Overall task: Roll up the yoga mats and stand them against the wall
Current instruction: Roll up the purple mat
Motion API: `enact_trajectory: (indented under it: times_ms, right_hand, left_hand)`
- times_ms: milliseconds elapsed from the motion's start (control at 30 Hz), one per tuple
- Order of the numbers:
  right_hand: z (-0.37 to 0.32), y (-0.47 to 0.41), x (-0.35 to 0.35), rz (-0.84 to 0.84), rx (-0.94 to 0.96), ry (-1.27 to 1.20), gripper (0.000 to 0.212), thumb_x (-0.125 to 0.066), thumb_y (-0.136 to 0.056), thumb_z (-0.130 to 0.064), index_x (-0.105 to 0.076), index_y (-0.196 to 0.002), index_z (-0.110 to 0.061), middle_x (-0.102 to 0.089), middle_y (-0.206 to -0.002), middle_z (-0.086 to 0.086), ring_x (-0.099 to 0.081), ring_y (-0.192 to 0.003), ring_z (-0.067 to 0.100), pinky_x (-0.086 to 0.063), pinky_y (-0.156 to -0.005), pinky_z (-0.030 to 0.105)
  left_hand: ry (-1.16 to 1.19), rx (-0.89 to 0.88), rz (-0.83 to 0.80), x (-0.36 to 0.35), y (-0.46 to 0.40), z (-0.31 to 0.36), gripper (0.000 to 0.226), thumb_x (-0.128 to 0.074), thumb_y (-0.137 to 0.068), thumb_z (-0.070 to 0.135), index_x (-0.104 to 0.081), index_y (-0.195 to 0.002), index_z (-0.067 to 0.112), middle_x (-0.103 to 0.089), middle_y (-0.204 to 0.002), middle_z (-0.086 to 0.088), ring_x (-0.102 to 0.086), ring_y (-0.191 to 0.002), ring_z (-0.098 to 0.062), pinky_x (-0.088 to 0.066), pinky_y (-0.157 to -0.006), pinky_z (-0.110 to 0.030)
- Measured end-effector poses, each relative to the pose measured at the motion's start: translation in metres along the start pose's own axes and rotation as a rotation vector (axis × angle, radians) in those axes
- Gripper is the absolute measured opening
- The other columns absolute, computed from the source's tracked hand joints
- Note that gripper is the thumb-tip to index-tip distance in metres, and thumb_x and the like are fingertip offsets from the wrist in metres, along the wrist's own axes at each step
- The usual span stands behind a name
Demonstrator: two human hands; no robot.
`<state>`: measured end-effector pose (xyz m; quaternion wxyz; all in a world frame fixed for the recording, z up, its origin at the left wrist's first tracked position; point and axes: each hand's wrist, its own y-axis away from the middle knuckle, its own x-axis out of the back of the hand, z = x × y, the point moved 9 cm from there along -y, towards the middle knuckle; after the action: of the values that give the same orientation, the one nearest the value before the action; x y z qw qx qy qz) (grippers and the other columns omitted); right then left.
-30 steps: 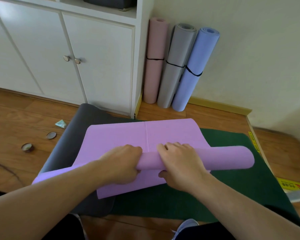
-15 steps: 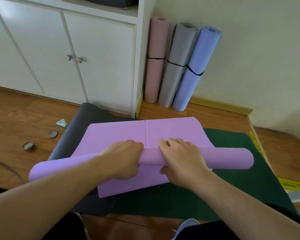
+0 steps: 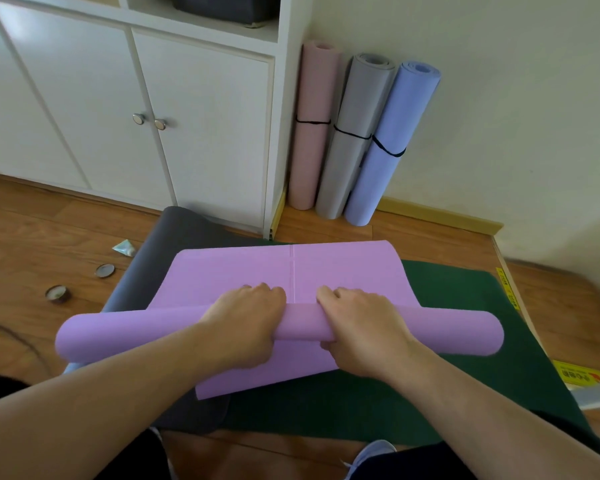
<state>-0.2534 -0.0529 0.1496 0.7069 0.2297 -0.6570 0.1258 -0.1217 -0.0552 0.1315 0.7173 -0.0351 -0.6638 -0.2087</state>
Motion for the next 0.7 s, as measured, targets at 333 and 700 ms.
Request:
enact_trajectory:
  times_ms: [333,700]
  right_hand:
    - [0.003,-0.006,-0.012,-0.075,0.007,0.014,0.032,-0.064,-0.082,-0.01,-0.038,-0.098,-0.02,-0.043,-0.084,-0.002,-0.051,-0.078,0.03,-0.033,-0.059,0.039]
    - [-0.005,-0.008,0.003,0.018,0.05,0.05,0.048,-0.076,-0.087,-0.035,-0.038,-0.113,-0.025,-0.062,-0.109,-0.001,-0.063,-0.099,0.029,-0.034,-0.068,0.037]
  left_hand:
    - [-0.051,-0.041,-0.015,0.003,-0.001,0.003,0.034,-0.067,-0.091,0.041,-0.04,-0.108,0.029,-0.06,-0.116,0.002,-0.061,-0.105,-0.024,-0.039,-0.074,-0.035]
    - [0.142,-0.011,-0.18,-0.008,-0.01,-0.01,0.027,-0.071,-0.089,0.035,-0.049,-0.104,0.03,-0.057,-0.099,0.006,-0.056,-0.082,-0.016,-0.04,-0.063,-0.03]
